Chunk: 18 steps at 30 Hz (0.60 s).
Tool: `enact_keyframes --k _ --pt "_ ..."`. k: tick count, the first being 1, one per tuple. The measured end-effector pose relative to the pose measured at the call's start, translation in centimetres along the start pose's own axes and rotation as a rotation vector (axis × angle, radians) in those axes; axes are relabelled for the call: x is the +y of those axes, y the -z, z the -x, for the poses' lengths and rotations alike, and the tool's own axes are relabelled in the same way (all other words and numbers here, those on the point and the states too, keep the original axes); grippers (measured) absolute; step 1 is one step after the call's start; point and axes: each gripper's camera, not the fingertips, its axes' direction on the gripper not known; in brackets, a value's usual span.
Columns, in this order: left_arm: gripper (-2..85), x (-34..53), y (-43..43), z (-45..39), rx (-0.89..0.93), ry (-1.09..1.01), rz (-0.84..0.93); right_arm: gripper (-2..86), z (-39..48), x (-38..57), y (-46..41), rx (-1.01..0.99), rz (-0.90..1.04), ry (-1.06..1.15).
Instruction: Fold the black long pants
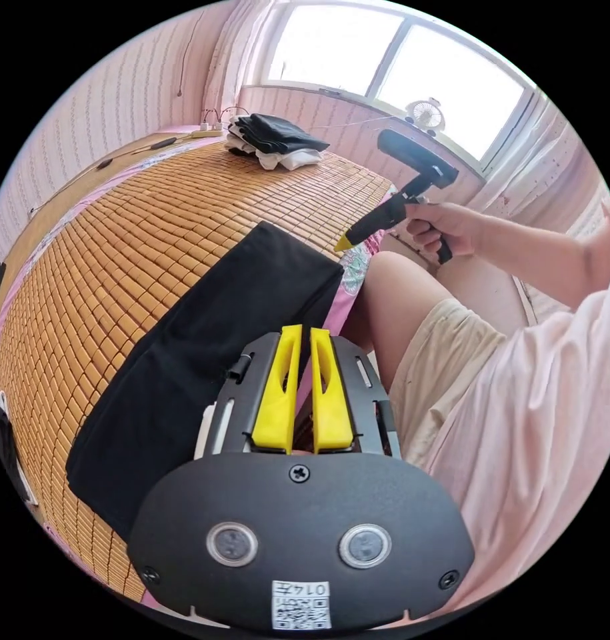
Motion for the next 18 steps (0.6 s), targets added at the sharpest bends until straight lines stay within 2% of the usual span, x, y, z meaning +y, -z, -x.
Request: enact_keyframes --k 3,6,12,15,18 --pt "6.0 -3.7 -0.6 2.8 0.040 0.057 0.005 11.7 -3.4 1.5 -2.3 -0.017 0.024 -0.023" --pt "7.1 -8.2 -1.7 5.4 -0.016 0.051 0.034 11.5 -6.0 2.3 -4.7 -0.012 0.082 -0.021" --pt "5.4 -18.2 -7.9 10.1 0.039 0.100 0.208 7.1 -11.8 5.2 -6.2 -0.067 0.033 -0.017" --pt "7.8 -21.9 -10.2 11.5 0.058 0.134 0.232 4.6 -15.0 6.7 -6.3 -0.146 -0.003 -0.027" --pt "10.6 -25.0 -13.4 12.4 0.047 0.156 0.380 3.3 -17.2 7.8 -6.6 -0.182 -0.018 -0.007"
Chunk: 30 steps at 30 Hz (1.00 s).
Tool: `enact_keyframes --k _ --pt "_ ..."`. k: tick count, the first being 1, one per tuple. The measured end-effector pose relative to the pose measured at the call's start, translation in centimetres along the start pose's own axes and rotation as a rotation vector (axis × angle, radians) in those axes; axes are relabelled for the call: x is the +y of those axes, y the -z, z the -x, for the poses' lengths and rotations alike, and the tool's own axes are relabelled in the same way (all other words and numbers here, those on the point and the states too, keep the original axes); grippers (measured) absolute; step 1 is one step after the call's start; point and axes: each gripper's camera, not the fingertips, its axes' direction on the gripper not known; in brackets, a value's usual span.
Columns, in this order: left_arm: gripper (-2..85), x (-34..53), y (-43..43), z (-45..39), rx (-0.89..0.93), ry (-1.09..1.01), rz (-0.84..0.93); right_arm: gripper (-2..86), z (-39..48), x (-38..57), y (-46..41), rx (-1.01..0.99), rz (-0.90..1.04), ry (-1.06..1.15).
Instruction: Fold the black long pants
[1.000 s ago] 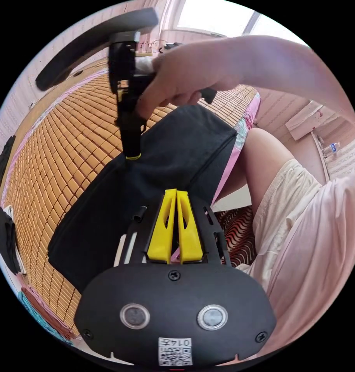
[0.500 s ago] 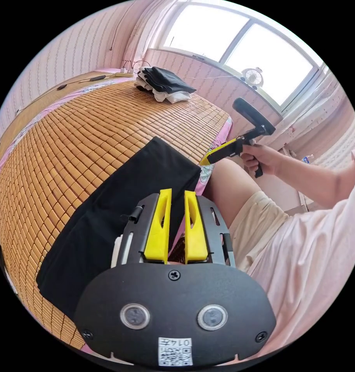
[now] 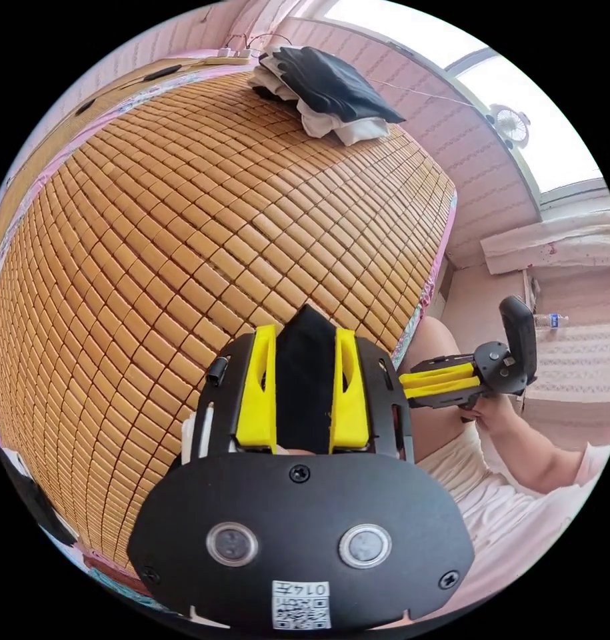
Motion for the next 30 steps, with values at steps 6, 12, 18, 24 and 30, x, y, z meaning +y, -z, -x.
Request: enact_keyframes --k 6,12,18,24,30 --pt "4.9 -3.4 -1.6 0.2 -0.001 0.010 0.137 2.1 -4.1 1.9 1.4 -0.075 -0.060 0.030" --pt "1.6 -4.4 6.3 -2.0 0.065 -0.108 -0.080 1.9 -5.9 4.6 7.9 0.019 -0.222 0.099" --pt "0.7 3.7 17.5 1.6 0.254 -0.126 -0.409 2.0 -2.6 5.8 11.6 -0.229 -0.325 0.347" --pt "2.1 22.4 22.2 9.4 -0.029 0.141 -0.452 2.1 7.9 1.7 -2.1 -0.380 0.064 0.657" --pt "5.0 36.2 18.3 17.5 0.015 0.577 -0.482 0.4 9.3 2.6 -11.4 -0.091 0.346 0.642"
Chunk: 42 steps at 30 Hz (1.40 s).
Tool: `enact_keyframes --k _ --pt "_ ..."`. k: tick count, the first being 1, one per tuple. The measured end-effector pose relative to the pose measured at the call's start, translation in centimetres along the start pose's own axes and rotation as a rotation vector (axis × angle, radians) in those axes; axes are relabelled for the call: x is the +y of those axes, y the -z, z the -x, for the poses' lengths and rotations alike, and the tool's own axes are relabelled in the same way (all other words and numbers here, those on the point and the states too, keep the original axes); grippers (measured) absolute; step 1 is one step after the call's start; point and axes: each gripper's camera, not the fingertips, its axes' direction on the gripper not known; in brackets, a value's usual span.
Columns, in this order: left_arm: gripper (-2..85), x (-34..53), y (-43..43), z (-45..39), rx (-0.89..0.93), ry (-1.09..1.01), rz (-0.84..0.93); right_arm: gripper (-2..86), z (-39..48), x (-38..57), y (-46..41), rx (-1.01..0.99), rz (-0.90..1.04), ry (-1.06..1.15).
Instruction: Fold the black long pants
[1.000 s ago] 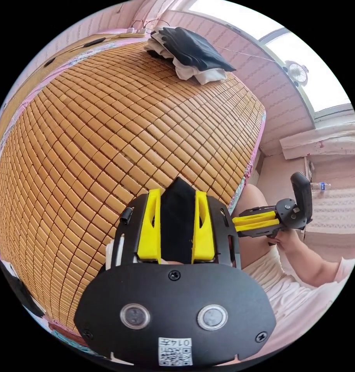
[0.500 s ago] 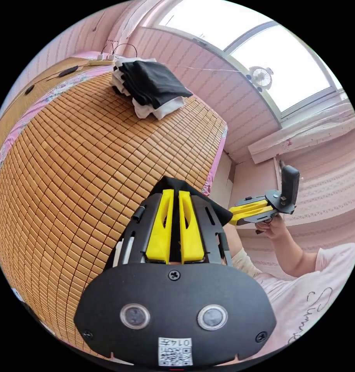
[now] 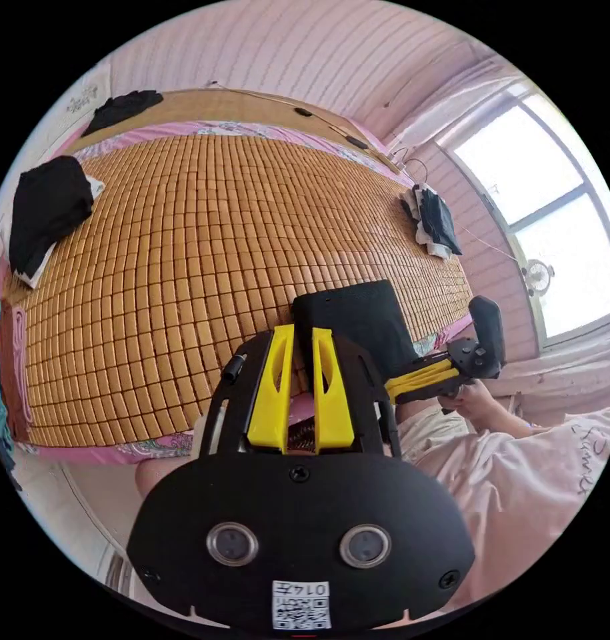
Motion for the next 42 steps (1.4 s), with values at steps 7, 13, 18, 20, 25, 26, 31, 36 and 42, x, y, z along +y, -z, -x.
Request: enact_keyframes --k 7,13,18,20,25,26,31,36,42 --pt "9.1 2.2 -3.3 1.0 0.178 -0.003 -0.022 11.5 -2.7 7.3 6.4 0.141 -0.283 -0.175" --pt "13.0 0.2 -6.1 0.4 0.112 -0.057 -0.026 18.0 -7.6 10.1 8.5 0.194 -0.394 -0.420" --pt "15.3 -0.2 -7.3 2.2 0.083 -0.009 0.039 16.4 -9.4 8.9 6.6 0.108 -0.320 -0.496" --pt "15.9 0.2 -7.1 2.8 0.095 -0.004 0.016 14.2 -8.3 8.3 6.4 0.175 -0.278 -0.469" --pt "14.7 0.4 -6.7 3.8 0.193 0.002 0.020 12.8 -6.9 8.0 7.0 0.198 -0.247 -0.454" --pt "14.4 0.4 -6.8 4.1 0.208 0.014 0.030 12.3 -6.8 8.1 7.3 0.176 -0.247 -0.460" --pt "10.8 0.6 -5.7 5.0 0.251 0.041 0.041 8.0 -3.4 7.2 9.0 0.212 -0.223 -0.374" --pt "6.7 2.2 -3.8 6.6 0.293 0.096 -0.009 5.5 4.9 4.4 12.2 0.368 -0.229 -0.106" --pt "4.7 2.0 -2.1 3.9 0.333 0.106 -0.108 4.7 12.9 2.1 18.6 0.469 -0.301 0.183"
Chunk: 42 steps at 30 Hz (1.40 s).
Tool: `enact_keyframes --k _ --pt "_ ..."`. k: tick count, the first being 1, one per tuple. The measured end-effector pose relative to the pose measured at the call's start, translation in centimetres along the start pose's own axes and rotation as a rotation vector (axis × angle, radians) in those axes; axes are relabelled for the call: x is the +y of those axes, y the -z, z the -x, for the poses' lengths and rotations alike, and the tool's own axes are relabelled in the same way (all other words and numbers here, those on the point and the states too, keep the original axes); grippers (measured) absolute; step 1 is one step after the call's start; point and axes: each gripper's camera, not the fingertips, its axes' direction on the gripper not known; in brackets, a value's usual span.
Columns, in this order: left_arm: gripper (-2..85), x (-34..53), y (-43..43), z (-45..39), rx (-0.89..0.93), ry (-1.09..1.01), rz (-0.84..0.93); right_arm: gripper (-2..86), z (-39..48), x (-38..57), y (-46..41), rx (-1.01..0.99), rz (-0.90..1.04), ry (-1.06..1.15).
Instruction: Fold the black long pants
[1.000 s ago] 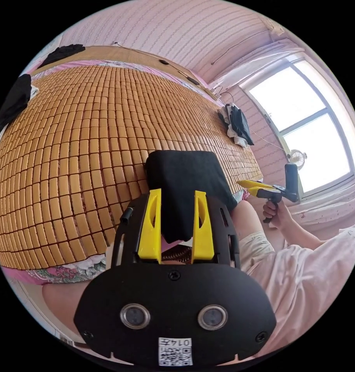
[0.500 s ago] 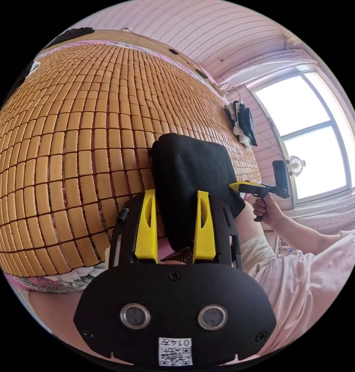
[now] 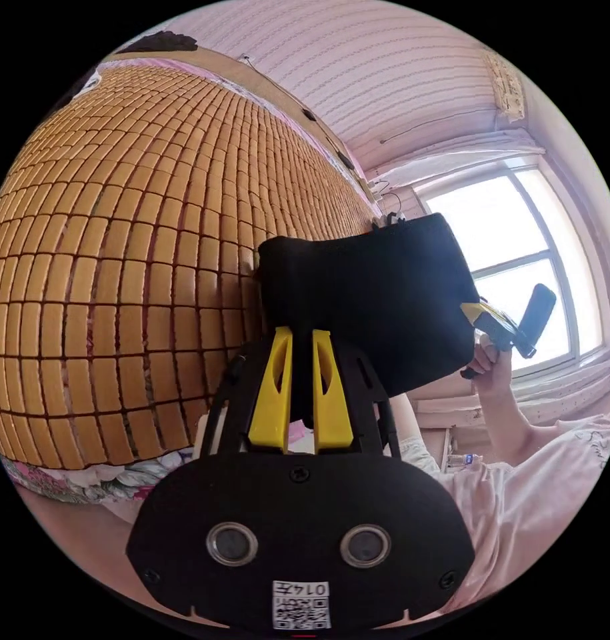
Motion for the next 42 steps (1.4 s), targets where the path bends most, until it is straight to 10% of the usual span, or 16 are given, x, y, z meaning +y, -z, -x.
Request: enact_keyframes --k 9,16,21,30,42 --pt "4.5 -11.6 -7.8 -16.2 0.138 -0.255 -0.067 4.9 -12.6 0.7 16.8 0.212 -0.147 -0.102" --pt "6.9 -23.8 -23.6 -36.5 0.163 -0.550 0.047 6.0 -30.4 6.5 27.0 0.625 -0.143 -0.729" --pt "7.2 -23.5 -29.1 -36.9 0.080 -0.478 0.176 2.2 -35.7 6.6 16.8 0.329 -0.046 -0.918" --pt "6.5 -9.2 -8.2 -27.2 -0.093 -0.674 0.147 -0.8 -26.5 -2.0 16.5 0.400 -0.129 -0.710" --pt "6.5 15.4 27.0 -11.6 -0.462 -0.078 -0.281 4.4 7.9 -20.6 -1.2 -0.160 0.292 0.044"
